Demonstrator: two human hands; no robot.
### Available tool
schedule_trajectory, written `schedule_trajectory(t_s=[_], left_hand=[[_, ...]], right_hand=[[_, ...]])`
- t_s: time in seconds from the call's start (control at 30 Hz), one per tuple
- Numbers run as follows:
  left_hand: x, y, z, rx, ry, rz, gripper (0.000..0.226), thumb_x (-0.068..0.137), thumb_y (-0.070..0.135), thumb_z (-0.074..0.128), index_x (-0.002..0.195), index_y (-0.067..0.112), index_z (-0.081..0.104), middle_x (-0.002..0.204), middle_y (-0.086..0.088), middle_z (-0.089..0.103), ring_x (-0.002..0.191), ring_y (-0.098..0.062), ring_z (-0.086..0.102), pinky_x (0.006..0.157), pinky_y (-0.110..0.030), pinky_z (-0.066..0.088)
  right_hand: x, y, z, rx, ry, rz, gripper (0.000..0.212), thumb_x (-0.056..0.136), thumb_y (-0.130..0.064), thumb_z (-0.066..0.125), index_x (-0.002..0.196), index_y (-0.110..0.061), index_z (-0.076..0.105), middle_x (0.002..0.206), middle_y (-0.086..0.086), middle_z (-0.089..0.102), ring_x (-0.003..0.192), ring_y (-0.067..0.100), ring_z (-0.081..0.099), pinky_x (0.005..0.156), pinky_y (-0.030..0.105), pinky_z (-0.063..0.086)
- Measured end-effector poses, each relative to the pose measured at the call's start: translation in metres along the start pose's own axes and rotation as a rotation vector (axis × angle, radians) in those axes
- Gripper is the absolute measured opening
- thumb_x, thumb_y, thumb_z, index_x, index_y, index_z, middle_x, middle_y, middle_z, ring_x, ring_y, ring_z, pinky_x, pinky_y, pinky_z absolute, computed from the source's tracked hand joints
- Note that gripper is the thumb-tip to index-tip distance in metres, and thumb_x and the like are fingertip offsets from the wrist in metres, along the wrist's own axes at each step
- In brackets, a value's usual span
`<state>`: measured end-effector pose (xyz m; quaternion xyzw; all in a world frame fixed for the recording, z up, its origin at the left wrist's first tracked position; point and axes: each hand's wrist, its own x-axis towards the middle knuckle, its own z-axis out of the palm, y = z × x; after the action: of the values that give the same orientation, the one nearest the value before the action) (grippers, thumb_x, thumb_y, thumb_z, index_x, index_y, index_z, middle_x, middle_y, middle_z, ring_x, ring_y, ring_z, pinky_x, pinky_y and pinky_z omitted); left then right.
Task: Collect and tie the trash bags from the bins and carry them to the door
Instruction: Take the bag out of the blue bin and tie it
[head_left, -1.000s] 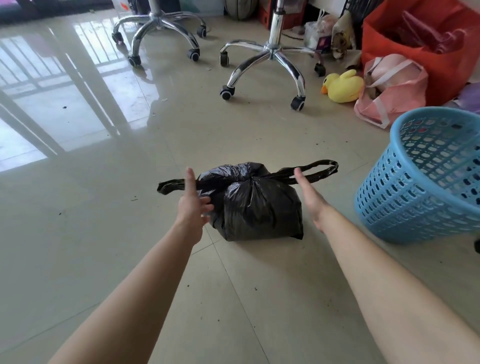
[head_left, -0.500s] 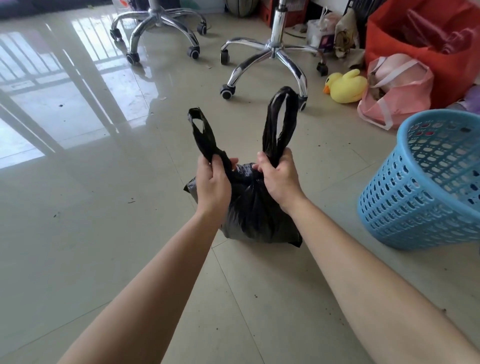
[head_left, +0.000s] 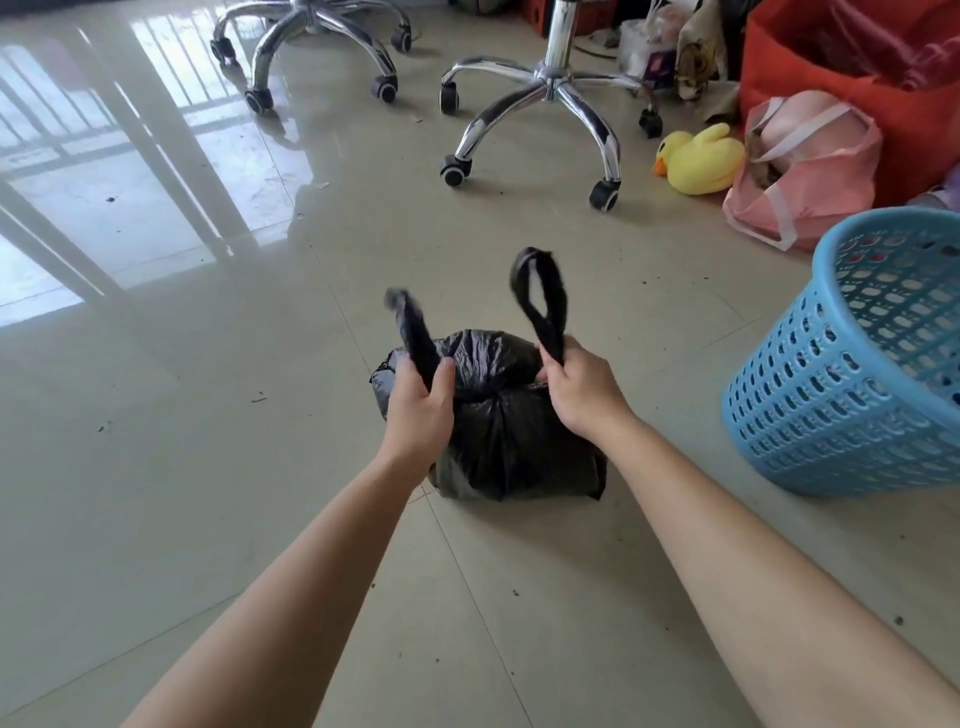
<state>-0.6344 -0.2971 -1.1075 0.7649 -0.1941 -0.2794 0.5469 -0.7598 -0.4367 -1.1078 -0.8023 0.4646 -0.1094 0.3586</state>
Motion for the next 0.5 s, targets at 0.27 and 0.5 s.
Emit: schedule_trajectory(t_s=[0.27,0.5], left_hand=[[0.026,0.045,-0.013,-0.036,-0.268,-0.014,0.021,0.098,0.012,0.052,0.118,0.007,0.058,0.075,0.003,0.054,0.068,-0.013,0.051,0.061,-0.02,0.043],[0.023,0.045,-0.024,-0.173,-0.549,0.114,0.023,0.093,0.023,0.067,0.097,0.0,0.064,0.077,-0.001,0.066,0.073,-0.014,0.063,0.069,-0.026,0.052]], right_hand=[[0.005,-0.02,-0.02,-0.146,-0.05,-0.281,0.018,0.1,-0.036,0.045,0.103,-0.023,0.057,0.073,-0.002,0.061,0.072,0.024,0.06,0.065,0.038,0.049],[0.007,-0.034,-0.015,-0.31,-0.283,-0.343,0.027,0.096,-0.057,0.042,0.096,-0.034,0.057,0.089,-0.001,0.068,0.084,0.024,0.063,0.076,0.041,0.052]])
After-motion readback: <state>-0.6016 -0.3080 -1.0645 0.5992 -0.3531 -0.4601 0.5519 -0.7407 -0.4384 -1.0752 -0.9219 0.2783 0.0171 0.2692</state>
